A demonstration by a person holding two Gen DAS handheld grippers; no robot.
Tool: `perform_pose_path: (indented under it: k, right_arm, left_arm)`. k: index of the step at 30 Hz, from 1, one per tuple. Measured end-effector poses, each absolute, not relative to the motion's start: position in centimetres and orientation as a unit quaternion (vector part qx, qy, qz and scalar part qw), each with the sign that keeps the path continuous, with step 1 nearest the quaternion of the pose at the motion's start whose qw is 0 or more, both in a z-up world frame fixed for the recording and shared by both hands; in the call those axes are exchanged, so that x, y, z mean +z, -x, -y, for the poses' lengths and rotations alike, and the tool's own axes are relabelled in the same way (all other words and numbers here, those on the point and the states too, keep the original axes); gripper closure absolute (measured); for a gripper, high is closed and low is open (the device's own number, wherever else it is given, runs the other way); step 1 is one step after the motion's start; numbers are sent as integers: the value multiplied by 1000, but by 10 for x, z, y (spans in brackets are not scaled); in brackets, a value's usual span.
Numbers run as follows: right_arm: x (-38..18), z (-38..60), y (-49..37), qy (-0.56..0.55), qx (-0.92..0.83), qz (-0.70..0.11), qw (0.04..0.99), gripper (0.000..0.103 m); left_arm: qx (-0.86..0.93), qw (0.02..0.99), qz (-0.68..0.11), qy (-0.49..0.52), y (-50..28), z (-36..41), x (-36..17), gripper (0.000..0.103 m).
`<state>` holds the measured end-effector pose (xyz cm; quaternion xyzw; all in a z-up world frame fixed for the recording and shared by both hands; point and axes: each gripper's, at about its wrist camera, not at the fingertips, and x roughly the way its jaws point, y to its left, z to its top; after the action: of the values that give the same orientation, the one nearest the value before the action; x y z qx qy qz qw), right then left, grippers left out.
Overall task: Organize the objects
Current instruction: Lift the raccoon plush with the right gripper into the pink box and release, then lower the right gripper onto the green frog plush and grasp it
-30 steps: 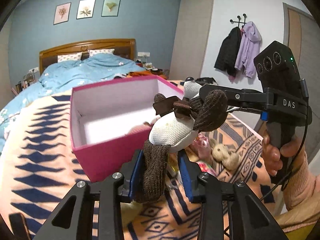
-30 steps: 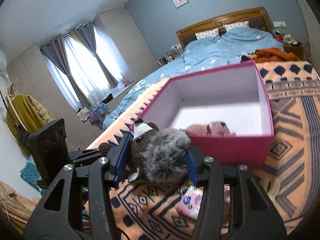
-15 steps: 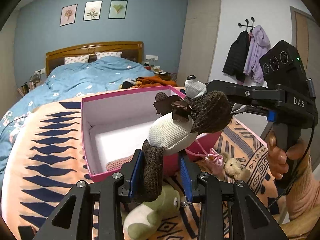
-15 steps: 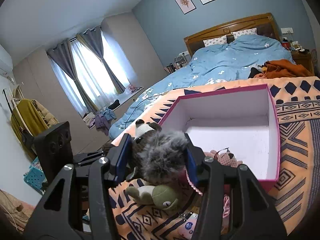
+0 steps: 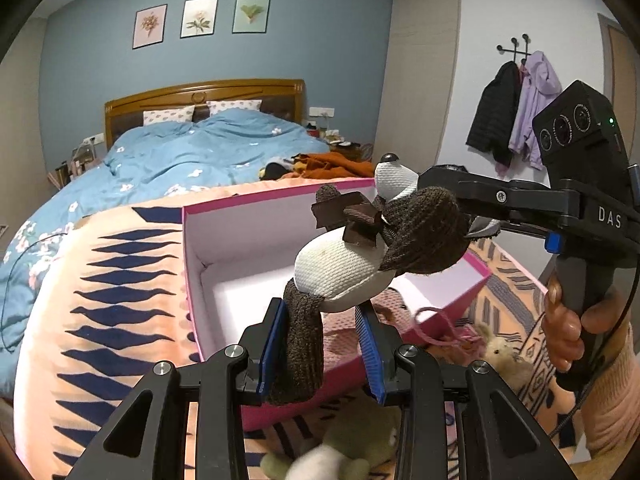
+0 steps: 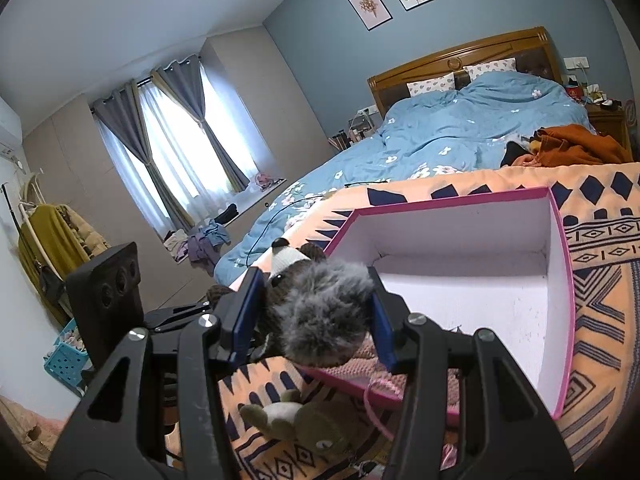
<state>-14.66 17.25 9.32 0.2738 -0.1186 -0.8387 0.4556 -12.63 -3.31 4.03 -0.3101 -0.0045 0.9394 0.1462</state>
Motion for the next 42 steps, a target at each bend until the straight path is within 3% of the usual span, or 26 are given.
perform_pose_path:
  k: [15, 17, 19, 21, 31, 42]
  right_arm:
    - [54, -150, 199, -342, -831, 113, 424, 50]
    - [48, -147, 204, -354, -836, 103, 406, 46]
    - [39, -146, 209, -367, -840, 95, 388, 36]
    - [34, -147, 210, -371, -843, 93, 378, 36]
    - [39, -171, 182, -346, -853, 91, 379, 36]
    - [50, -172, 117, -304, -848, 46, 432, 36]
  left_arm:
    - [928, 99, -12, 359, 163, 40, 12, 67]
    - [928, 92, -14, 362, 165, 42, 10, 67]
    - [929, 78, -18, 360, 167, 43, 7, 67]
    - [931, 77, -18, 357, 166, 44, 6, 67]
    - [948, 100, 3, 303, 126, 50, 21, 41]
    - [949, 126, 39, 288, 74, 56, 21, 38]
